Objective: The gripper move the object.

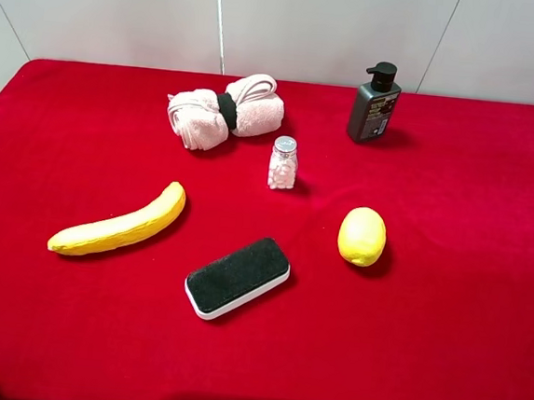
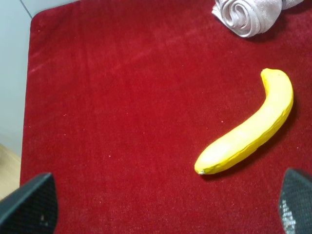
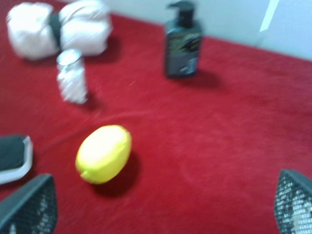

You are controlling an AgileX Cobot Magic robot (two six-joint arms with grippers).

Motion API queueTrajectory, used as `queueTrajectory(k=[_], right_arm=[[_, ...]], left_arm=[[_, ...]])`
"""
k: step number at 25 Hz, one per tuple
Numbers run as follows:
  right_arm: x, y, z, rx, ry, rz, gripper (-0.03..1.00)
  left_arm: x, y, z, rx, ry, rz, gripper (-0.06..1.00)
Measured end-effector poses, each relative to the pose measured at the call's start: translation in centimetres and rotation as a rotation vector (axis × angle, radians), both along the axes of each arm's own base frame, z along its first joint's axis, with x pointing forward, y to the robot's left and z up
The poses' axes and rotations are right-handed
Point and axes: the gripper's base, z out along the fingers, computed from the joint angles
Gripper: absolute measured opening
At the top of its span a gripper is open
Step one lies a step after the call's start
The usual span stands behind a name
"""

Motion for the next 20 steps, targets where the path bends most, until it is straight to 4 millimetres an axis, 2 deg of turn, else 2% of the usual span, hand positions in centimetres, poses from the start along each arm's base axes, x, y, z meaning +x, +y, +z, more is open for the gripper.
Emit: queueTrajectory(k=[9,20], right_arm=[[-0.26,0.21,-0.01,-0.010,-0.014,-0.155,0.69],[-0.26,0.22,-0.01,-0.008,-0.013,-0.171,0.69]], left_arm=[[0.00,0.00,0.00,0.000,0.000,0.000,0.88],[0.00,0.00,0.00,0.000,0.000,0.000,0.88]])
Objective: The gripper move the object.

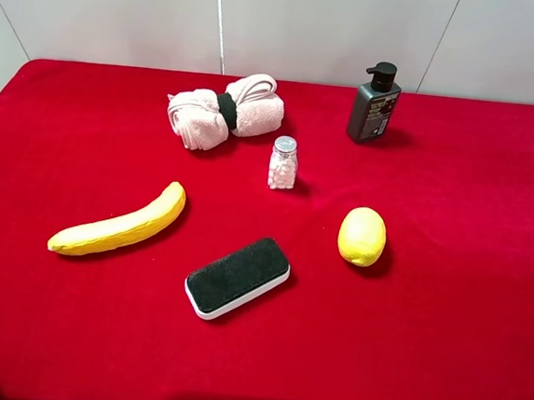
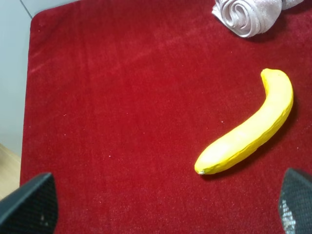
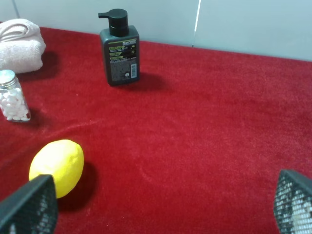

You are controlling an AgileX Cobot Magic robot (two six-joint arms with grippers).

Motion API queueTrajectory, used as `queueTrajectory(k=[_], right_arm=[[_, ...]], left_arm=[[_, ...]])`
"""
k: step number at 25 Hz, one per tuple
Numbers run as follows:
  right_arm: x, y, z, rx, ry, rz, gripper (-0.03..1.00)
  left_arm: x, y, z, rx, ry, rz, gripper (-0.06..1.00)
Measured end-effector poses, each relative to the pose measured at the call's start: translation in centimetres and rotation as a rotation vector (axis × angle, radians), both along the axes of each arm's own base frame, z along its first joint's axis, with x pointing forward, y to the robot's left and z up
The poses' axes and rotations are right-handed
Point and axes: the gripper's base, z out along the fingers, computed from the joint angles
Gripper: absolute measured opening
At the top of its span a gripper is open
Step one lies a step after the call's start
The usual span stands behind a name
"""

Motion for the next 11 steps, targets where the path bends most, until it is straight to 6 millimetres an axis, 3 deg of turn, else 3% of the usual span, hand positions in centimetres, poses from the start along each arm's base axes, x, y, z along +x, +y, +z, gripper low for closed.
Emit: queueTrajectory(k=[11], right_arm=[[0.00,0.00,0.00,0.000,0.000,0.000,0.69]], left_arm=[[0.00,0.00,0.00,0.000,0.000,0.000,0.88]])
